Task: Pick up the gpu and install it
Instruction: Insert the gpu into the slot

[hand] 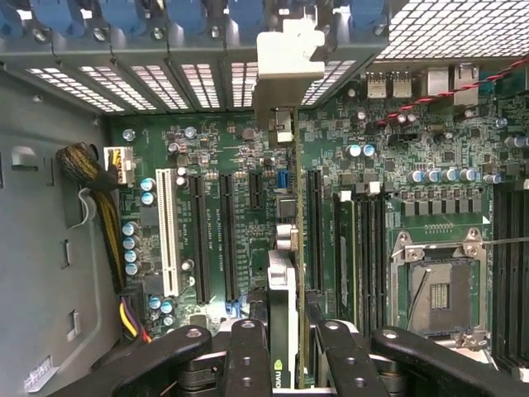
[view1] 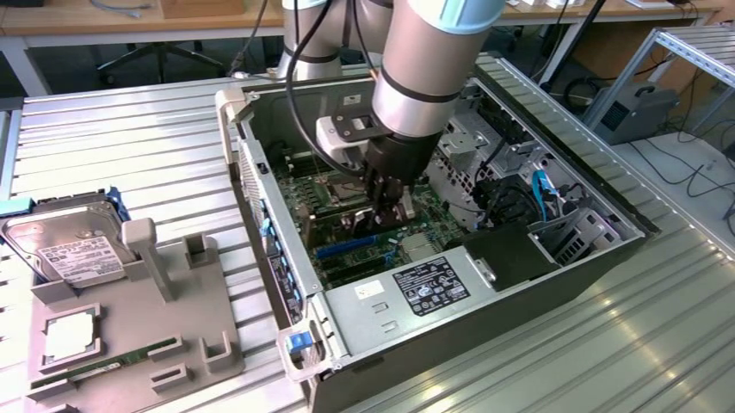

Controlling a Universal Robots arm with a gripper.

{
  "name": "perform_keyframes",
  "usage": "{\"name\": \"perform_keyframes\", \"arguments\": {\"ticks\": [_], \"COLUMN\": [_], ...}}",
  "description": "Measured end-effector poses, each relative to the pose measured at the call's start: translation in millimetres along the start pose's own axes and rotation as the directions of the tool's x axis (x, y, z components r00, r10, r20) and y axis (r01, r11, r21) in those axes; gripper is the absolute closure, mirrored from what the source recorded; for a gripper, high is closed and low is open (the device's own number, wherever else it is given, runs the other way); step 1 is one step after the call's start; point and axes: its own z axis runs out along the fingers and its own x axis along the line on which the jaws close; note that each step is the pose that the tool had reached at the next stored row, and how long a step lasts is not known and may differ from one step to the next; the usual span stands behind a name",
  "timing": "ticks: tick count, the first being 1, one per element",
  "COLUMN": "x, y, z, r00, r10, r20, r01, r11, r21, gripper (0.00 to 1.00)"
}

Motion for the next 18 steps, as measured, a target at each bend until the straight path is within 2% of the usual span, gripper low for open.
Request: {"name": "perform_keyframes", "arguments": {"ticks": [3, 6, 18], "x": [-2.7, -2.8, -0.9], "y": [0.4, 3.5, 6.4], "z": [0.3, 0.3, 1.9], "r00": [1.0000, 1.0000, 1.0000], "r10": [0.000, 0.000, 0.000], "r20": [0.0001, 0.0001, 0.0002], "r01": [0.000, 0.000, 0.000], "r11": [1.0000, 1.0000, 1.0000], "r21": [0.0001, 0.0000, 0.0000], "gripper": [0.73, 0.73, 0.73]}}
